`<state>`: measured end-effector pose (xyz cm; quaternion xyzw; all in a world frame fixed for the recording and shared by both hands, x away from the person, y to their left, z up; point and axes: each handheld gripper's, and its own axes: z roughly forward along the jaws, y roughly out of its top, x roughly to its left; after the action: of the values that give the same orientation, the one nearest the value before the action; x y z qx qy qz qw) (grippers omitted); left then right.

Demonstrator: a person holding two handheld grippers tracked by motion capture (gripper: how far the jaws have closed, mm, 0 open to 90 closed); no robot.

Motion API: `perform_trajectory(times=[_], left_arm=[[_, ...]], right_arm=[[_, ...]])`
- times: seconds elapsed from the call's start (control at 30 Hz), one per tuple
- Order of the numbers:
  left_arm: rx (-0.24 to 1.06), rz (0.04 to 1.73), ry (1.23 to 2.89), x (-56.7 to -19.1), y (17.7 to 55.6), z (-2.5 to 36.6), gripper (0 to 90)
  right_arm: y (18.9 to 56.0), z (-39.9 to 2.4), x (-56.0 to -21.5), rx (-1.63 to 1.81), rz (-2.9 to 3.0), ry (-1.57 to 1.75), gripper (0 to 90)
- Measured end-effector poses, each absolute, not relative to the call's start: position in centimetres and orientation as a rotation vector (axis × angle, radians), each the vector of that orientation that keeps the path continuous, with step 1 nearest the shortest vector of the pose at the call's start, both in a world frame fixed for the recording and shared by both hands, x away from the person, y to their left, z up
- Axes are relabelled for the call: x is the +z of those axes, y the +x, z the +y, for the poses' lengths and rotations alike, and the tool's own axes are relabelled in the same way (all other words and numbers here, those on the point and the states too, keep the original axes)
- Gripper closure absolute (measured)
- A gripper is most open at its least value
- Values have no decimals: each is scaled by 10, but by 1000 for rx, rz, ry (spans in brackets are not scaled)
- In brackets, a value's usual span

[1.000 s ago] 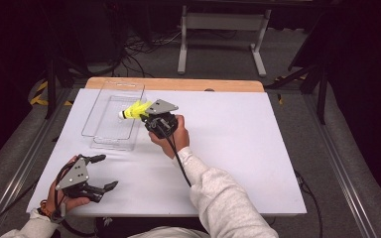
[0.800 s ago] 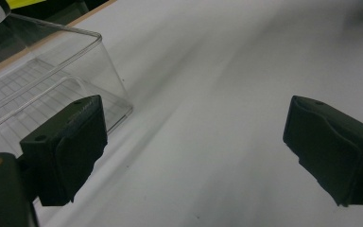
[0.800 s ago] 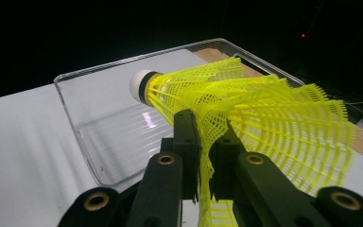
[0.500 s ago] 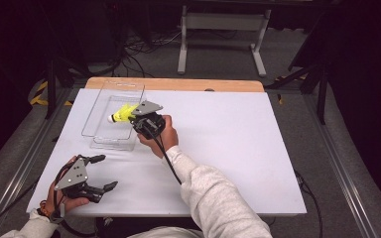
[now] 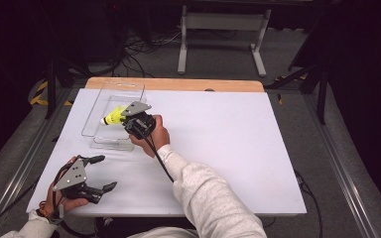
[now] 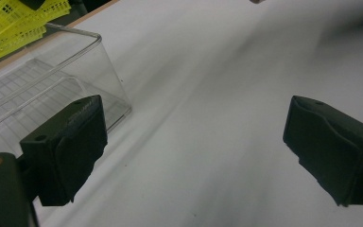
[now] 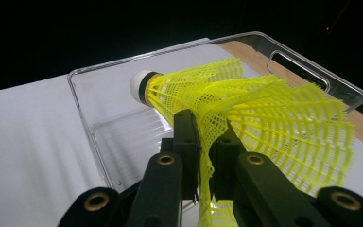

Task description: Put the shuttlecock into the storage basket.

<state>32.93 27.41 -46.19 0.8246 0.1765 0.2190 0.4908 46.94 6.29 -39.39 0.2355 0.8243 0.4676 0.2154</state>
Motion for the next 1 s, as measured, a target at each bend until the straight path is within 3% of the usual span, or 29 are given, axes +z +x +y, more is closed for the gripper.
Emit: perform_trajectory(times=[1.0], left_arm=[[536, 434, 2004, -462, 327, 275, 80]], right_arm=[[469, 88, -411, 1221, 2406, 580, 843]])
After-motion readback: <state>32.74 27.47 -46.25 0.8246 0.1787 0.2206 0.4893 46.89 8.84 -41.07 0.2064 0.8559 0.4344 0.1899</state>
